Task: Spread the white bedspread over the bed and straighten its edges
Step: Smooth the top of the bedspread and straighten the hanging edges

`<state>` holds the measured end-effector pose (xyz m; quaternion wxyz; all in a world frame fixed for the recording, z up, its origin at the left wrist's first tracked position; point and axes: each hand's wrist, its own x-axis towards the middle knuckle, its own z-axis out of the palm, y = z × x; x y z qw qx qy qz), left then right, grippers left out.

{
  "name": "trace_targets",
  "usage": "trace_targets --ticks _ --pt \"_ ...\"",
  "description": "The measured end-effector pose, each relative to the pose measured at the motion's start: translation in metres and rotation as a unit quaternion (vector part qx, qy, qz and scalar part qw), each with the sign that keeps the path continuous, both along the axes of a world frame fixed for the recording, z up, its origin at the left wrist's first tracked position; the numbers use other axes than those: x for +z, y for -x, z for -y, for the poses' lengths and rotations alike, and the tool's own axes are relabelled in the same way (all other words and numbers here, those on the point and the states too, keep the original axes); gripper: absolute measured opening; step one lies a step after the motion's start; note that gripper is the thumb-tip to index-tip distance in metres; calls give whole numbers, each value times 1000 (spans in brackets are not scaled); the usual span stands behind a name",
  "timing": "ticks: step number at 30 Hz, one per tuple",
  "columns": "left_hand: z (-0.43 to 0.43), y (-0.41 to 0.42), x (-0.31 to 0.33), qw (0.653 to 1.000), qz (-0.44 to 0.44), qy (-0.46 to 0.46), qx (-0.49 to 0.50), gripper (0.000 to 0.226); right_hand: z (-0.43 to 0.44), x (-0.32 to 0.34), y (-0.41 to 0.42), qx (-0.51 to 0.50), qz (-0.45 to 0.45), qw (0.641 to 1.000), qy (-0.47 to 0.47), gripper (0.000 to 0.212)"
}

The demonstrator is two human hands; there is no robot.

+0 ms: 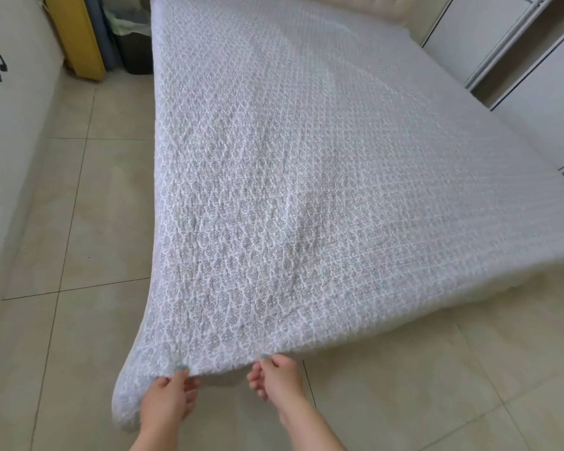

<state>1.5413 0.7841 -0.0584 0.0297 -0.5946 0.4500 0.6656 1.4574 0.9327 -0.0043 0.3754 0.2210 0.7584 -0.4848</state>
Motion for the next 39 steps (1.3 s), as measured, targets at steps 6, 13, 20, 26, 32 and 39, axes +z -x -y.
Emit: trace_targets --ticks 6,13,20,26,32,39 --pt "-23 10 -7 991 67 64 -98 31 -45 -6 28 -13 32 999 24 15" --pt "-139 78 32 983 32 -6 -179 27 -132 -1 80 -37 18 999 25 11" --pt "-237 157 38 980 -6 -94 -177 28 -211 -11 146 -77 -1 997 -6 15" --pt "-273 220 23 980 -7 -153 -127 31 -239 -22 204 -124 1 992 -15 12" --pt "-290 257 9 978 28 -182 -96 46 -267 -24 249 -131 43 990 -32 19" --pt "-318 271 0 991 39 -120 37 26 -302 -32 281 -106 101 988 -42 35"
